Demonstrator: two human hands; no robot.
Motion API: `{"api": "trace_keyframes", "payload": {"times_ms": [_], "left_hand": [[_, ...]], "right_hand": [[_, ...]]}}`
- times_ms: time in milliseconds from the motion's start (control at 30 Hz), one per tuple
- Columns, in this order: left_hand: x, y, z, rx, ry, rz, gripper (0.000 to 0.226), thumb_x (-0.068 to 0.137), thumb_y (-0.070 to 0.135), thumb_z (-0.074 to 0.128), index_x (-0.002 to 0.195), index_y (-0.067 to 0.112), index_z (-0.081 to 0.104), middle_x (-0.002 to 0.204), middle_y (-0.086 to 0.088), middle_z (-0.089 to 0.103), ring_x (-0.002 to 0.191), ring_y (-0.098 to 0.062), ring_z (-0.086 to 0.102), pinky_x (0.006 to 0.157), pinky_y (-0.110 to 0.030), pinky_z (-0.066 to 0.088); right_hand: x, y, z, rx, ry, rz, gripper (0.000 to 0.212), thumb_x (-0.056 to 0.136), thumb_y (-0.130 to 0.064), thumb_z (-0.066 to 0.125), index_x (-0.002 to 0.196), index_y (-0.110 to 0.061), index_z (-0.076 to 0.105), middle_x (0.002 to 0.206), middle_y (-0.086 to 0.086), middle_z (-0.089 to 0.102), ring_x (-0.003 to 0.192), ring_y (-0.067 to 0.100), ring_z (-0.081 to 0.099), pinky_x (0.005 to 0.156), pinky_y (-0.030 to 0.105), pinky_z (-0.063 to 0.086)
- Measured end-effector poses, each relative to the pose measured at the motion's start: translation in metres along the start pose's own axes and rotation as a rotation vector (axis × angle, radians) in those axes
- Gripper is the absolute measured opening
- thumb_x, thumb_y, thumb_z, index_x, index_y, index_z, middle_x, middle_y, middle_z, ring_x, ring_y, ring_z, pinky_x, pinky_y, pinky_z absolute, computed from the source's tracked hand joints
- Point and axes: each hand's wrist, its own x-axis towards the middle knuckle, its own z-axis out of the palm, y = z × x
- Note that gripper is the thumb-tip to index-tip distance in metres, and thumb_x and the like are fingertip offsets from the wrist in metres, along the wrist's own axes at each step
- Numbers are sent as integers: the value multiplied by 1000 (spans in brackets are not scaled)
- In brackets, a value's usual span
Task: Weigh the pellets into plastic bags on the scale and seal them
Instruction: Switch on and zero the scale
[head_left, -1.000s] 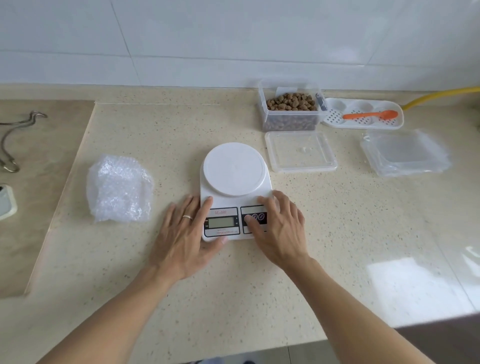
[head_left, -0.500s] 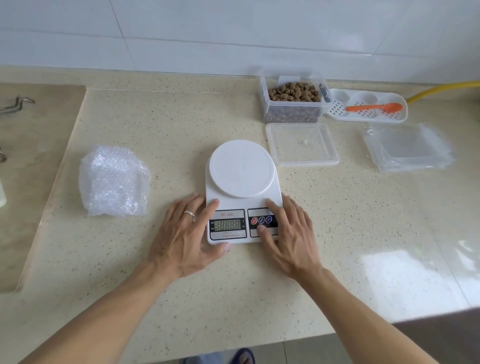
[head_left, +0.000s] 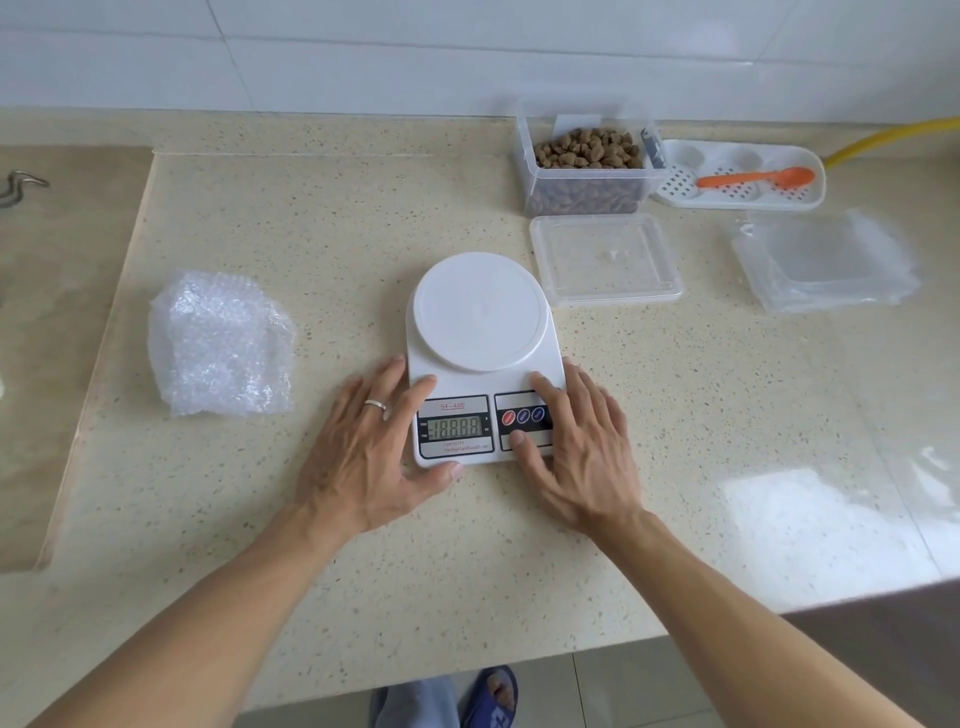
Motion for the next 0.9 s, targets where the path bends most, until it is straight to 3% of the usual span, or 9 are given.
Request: {"api": "trace_keyframes", "payload": {"times_ms": [500,700,900], "left_hand": [[1,1,0,28,-20,-9,96,77,78,39,151,19,23,154,-19,28,143,-32,28,117,-49,22],[1,1,0,29,-25,-10,96,76,78,40,151,19,23,154,-19,28,143,-31,27,117,-49,22],[2,2,0,43,-29,-15,96,77,77,40,151,19,23,153,-21,29,142,-32,28,117,-49,21]], "right_hand": [[1,1,0,67,34,11,57,98,-56,22,144,-26,35,157,10,34,147,25,27,120,44,20],[2,2,2,95,53,52,66,98,-58,18,151,-20,30,158,7,34,148,20,26,122,38,17],[3,3,5,125,105,53,55,101,-45,25,150,-21,34,156,6,38,147,20,30,121,39,21]]}}
